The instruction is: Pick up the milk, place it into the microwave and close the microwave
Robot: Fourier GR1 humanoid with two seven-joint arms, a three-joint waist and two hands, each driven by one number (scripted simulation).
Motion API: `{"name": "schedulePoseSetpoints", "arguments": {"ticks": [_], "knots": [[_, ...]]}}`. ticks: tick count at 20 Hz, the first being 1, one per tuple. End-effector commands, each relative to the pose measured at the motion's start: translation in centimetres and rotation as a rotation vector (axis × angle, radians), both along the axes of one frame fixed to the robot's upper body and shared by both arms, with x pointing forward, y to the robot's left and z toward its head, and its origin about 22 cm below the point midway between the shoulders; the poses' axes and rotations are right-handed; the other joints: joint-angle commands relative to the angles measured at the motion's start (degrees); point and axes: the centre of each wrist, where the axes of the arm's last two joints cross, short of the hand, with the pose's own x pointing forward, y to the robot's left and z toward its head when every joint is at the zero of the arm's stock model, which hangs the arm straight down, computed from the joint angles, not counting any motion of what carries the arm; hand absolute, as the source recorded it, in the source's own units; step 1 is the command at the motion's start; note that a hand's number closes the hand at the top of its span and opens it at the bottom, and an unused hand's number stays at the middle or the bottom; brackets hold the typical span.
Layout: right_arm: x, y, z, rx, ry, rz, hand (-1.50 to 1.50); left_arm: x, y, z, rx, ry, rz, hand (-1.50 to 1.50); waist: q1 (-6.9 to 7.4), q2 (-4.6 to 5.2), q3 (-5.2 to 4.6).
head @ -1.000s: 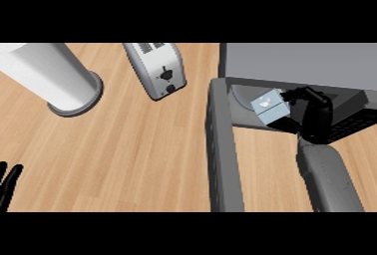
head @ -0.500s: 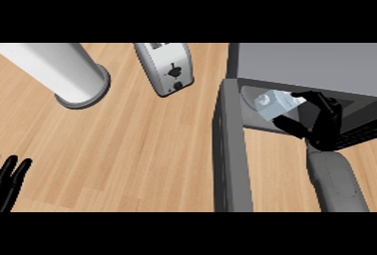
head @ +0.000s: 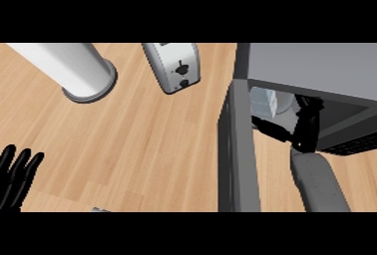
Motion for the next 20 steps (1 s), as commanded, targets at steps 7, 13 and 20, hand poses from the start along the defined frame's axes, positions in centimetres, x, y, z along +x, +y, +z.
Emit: {"name": "schedulePoseSetpoints", "arguments": {"ticks": [7,13,20], "knots": [[7.4,2.2,4.2,0.126,0.364,0.017,-1.50,0.9,-1.0,0.1,0.006,-0.001,-0.004,-1.50,0.20,1.44,-0.12],[10.1,3.4,6.6,0.119,0.452,0.031,-1.50,1.2,-1.8,0.1,0.013,0.009,0.009,-1.50,-1.81,1.13,0.02],[10.8,2.4,6.6,0.136,0.499,0.103,-1.50,1.6,-3.5,0.1,0.011,0.013,0.007,-1.50,-4.51,0.79,0.09]]}}
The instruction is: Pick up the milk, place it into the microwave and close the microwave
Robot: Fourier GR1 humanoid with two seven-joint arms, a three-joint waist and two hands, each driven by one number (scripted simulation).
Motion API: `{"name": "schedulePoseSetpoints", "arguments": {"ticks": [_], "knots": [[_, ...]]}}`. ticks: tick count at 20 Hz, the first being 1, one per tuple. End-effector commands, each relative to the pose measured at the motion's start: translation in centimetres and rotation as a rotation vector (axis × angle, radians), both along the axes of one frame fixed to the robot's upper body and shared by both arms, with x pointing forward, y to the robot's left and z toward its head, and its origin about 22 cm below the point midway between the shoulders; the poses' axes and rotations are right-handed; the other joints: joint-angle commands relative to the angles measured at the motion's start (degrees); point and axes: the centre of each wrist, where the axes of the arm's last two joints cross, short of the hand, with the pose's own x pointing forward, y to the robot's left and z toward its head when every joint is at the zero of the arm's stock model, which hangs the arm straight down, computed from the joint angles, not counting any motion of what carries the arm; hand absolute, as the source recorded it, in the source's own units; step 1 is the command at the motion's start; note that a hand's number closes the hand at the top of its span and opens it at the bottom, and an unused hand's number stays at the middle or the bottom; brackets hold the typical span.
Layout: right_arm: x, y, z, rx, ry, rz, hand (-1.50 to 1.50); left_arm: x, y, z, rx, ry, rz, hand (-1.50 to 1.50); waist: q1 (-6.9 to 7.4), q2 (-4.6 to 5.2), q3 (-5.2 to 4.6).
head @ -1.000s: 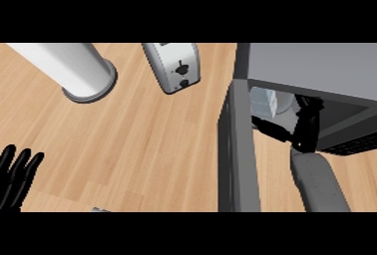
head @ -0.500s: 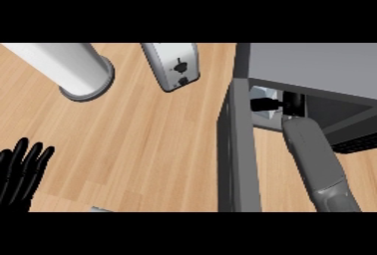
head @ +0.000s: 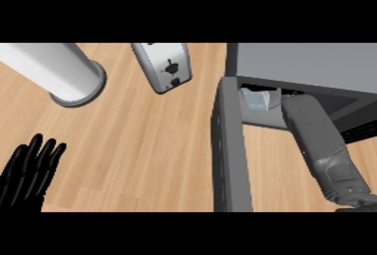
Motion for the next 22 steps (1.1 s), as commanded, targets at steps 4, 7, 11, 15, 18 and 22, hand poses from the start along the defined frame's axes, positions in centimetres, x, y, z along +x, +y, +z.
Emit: {"name": "schedulePoseSetpoints", "arguments": {"ticks": [4,7,11,15,18,22], "knots": [[0.4,-0.4,-0.5,0.065,0.038,0.034,-1.50,-0.5,-1.2,0.2,-0.009,-0.001,-0.001,-1.50,-1.08,-0.50,0.00],[0.2,0.5,-1.2,0.107,0.028,0.026,-1.50,-0.2,-2.1,0.1,-0.010,-0.005,0.019,-1.50,-2.05,-0.66,0.01],[-0.5,1.2,-2.9,0.121,0.041,0.064,-1.50,0.5,-3.1,-0.5,-0.006,0.013,-0.004,-1.50,-3.57,-0.98,-0.05],[-0.9,0.4,-3.6,0.167,0.052,0.116,-1.50,1.1,-2.7,-2.0,-0.003,0.046,-0.038,-1.50,-4.41,-1.30,-0.16],[-1.9,0.3,-5.3,0.215,0.045,0.194,-1.50,1.6,-4.2,-1.5,0.012,0.052,-0.060,-1.50,-5.27,-1.61,-0.11],[-3.4,-0.7,-7.4,0.301,0.032,0.225,-1.50,1.9,-4.3,-3.0,0.002,0.087,-0.105,-1.50,-5.98,-1.94,-0.15]]}}
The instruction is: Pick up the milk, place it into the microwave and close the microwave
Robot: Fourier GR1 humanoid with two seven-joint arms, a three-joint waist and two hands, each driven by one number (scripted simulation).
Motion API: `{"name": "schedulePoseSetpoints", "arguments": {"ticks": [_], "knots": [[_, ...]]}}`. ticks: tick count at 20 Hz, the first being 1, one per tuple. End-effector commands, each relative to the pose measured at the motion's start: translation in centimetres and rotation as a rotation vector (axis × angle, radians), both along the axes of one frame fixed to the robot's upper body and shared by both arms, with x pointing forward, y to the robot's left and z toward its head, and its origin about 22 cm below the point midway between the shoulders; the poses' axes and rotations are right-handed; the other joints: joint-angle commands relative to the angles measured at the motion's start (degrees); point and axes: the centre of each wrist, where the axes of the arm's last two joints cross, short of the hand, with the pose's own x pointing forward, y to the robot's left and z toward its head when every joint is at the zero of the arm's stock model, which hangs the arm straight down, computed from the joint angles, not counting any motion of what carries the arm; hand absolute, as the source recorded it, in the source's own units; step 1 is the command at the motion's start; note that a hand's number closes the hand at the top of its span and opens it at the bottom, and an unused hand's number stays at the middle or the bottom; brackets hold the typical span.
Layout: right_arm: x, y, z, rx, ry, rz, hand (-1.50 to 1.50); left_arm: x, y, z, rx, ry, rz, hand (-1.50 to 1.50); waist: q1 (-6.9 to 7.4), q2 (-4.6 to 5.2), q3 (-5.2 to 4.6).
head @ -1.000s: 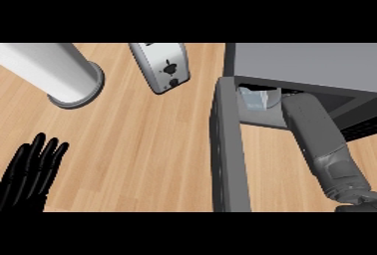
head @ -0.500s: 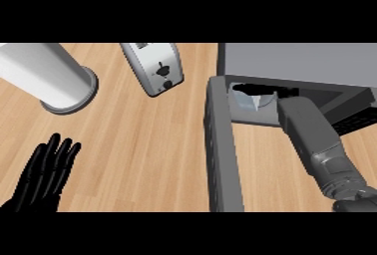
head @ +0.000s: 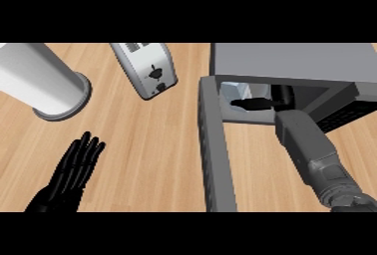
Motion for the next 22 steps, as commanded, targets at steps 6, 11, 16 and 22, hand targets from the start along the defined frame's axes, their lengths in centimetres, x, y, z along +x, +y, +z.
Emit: {"name": "schedulePoseSetpoints", "arguments": {"ticks": [6,11,16,22], "knots": [[-3.8,1.7,-5.3,0.122,0.001,0.093,-1.50,3.3,0.5,-1.2,0.090,0.058,-0.159,1.50,-3.38,-1.33,-0.15],[-5.1,-2.0,-6.0,0.091,-0.016,0.109,-1.50,3.8,-1.9,-2.5,0.169,0.040,-0.235,1.50,-3.95,-1.75,-0.20],[-7.3,-1.6,-7.5,0.122,0.014,0.154,-1.50,6.0,-4.3,-2.2,0.167,0.084,-0.238,1.50,-4.80,-2.08,-0.24],[-9.9,-4.7,-7.7,0.089,-0.018,0.147,-1.50,6.3,-7.9,-4.9,0.322,0.120,-0.357,1.50,-5.93,-2.21,-0.30]]}}
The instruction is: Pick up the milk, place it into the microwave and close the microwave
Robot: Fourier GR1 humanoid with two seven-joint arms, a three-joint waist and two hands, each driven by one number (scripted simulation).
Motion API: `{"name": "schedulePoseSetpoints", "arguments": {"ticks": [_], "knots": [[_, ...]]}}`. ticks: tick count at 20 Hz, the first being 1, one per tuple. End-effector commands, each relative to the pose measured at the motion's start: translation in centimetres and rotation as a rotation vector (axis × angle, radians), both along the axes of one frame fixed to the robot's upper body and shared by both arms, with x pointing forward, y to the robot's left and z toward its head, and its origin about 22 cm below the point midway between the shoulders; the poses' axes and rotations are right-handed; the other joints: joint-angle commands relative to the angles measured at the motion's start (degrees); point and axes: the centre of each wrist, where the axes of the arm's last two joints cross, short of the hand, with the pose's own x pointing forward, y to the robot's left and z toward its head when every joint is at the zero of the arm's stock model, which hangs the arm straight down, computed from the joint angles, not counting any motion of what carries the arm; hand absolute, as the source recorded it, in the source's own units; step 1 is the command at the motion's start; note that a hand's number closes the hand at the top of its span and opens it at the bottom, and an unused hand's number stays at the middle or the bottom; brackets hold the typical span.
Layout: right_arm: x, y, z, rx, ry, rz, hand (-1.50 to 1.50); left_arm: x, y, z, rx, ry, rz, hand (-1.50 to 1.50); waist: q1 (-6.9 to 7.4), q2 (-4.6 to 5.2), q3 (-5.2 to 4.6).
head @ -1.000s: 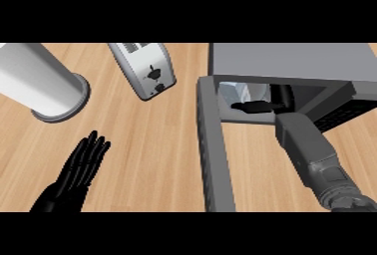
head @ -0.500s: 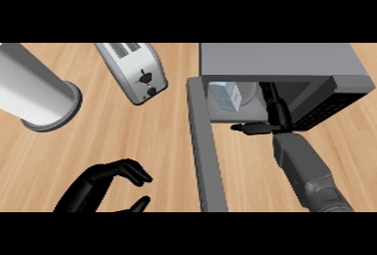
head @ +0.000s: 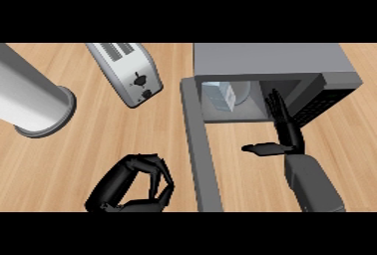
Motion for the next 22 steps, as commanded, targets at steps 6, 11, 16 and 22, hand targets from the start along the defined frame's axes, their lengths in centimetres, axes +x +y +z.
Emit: {"name": "schedulePoseSetpoints", "arguments": {"ticks": [6,11,16,22], "knots": [[-3.8,-2.4,2.1,-0.019,-0.049,0.016,-1.50,1.5,-5.3,-4.6,0.111,0.077,-0.160,1.50,-1.45,-0.04,-0.13],[-9.7,-5.4,3.1,0.003,-0.047,-0.014,-1.50,-0.4,-8.1,-5.2,0.071,0.103,-0.270,1.50,-1.07,-0.01,-0.08],[-10.9,-6.2,7.1,-0.002,-0.096,-0.004,-1.50,-0.3,-12.0,-7.0,0.180,0.087,-0.313,1.50,-1.85,0.32,-0.09],[-11.5,-7.3,10.5,0.075,-0.125,0.043,-1.50,0.5,-14.9,-6.8,0.158,0.061,-0.203,1.50,-3.08,0.74,-0.11]]}}
